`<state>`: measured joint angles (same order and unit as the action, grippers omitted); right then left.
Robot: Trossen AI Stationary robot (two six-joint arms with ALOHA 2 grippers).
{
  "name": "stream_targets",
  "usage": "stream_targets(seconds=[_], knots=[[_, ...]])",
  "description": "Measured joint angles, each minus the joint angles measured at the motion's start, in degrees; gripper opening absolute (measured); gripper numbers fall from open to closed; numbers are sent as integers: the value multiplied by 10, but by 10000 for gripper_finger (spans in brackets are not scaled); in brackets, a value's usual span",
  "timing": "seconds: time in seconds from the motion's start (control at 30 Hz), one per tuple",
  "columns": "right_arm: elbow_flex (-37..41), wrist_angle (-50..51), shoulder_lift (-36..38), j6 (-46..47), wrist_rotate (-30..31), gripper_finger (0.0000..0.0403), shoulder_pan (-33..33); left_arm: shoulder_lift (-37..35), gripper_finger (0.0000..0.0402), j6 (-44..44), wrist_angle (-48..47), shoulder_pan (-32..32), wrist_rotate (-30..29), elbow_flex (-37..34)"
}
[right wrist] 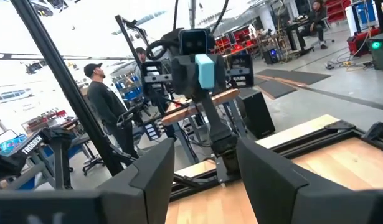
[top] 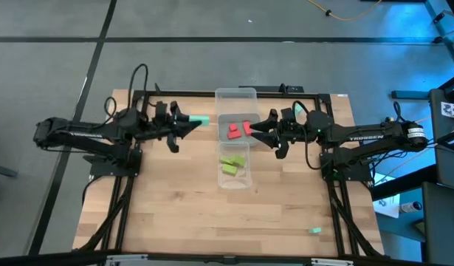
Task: Sort & place blocks by color
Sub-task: Put the top left blue block into the top transparent bin
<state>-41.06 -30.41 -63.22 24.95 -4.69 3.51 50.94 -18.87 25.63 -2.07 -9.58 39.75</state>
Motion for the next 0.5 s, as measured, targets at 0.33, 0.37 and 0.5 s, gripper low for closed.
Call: stream_targets(seconds=[0.33, 0.37, 0.5], knots=[[0, -1, -7, -17, 0, 179, 0, 88, 47, 0, 99, -8, 18, 0], [-2, 3, -12, -18, 0, 179, 0, 101, 47, 0, 109, -8, 18, 0], [-31, 13, -54, -31, -14, 179, -1, 152, 47, 0, 120, -18, 38, 15]])
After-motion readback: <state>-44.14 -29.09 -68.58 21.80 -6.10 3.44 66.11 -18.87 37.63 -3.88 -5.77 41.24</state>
